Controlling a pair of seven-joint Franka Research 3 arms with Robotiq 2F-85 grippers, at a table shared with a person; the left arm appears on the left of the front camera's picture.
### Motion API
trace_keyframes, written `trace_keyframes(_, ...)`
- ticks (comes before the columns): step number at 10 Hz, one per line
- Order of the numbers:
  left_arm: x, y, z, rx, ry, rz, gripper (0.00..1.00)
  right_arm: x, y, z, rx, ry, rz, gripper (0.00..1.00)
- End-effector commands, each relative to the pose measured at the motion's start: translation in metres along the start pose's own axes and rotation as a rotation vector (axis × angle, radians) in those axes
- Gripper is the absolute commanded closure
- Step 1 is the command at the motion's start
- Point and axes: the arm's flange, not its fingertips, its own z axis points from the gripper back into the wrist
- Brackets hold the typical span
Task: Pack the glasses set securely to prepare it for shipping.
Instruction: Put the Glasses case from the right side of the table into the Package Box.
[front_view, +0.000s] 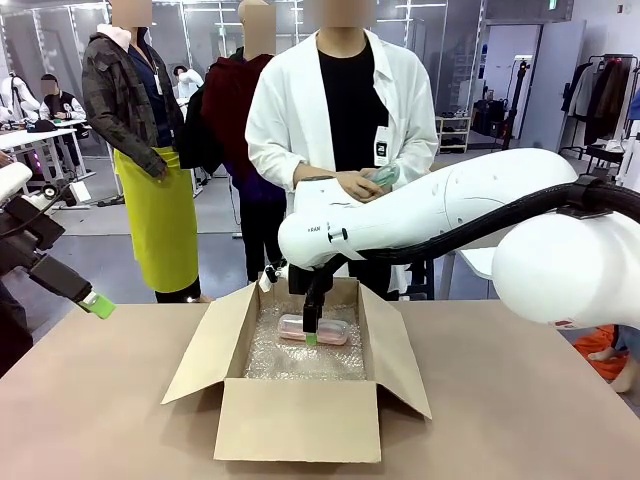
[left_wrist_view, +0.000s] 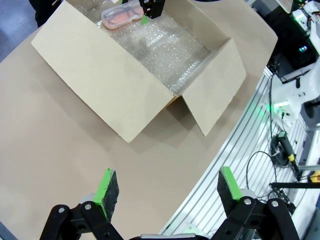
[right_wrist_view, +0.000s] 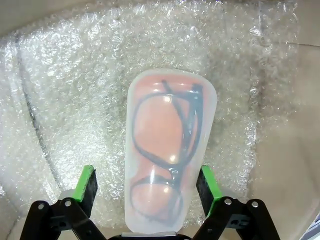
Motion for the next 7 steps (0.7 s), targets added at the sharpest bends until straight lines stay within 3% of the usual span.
trace_keyframes(1,-0.001,0.001,0.002,-0.03,-0.014,-0.02,0.0,0.0,0.0,0.0,0.0,0.0,0.0,0.0)
trace_keyframes(4,-0.001,0.001,0.002,-0.03,-0.014,-0.02,0.0,-0.013,0.042,0.101,0.003,0.016,0.009,0.0)
trace_keyframes(7,-0.001,0.001,0.002,-0.03,-0.014,-0.02,0.0,-0.045,0.057,0.136,-0.004,-0.075,-0.019,0.0)
